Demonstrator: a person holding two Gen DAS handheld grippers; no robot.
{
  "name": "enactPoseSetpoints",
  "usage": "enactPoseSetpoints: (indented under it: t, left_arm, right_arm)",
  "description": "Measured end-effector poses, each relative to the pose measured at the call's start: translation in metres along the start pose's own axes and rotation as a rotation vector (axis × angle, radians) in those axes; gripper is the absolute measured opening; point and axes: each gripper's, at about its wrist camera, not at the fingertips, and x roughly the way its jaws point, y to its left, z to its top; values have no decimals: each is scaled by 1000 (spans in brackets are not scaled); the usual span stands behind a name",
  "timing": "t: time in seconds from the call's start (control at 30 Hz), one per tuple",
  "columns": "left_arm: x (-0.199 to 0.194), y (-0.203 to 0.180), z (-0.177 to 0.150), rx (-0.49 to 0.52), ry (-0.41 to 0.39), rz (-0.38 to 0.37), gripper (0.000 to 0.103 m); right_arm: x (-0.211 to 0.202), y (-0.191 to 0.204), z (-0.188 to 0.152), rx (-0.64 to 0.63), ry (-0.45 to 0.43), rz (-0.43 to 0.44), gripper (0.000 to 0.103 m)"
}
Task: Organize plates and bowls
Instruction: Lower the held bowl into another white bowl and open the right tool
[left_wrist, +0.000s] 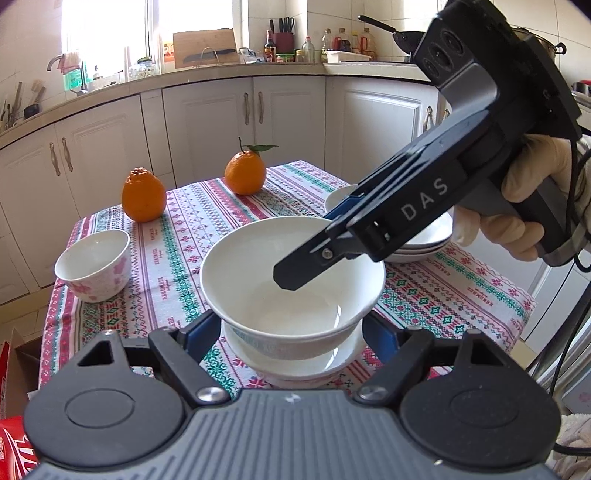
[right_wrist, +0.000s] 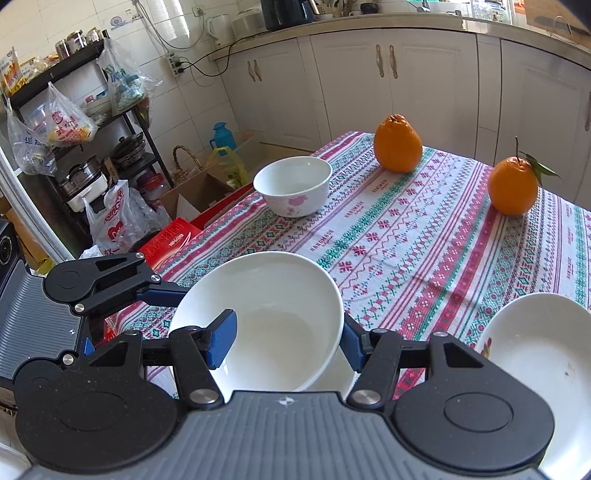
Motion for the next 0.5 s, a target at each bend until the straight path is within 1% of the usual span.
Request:
enactPoseSetpoints:
  t: [0.5]
  left_arm:
    - [12, 0, -3, -3, 32, -15, 83]
  right_arm:
    - [9, -8, -8, 25, 25, -7, 65]
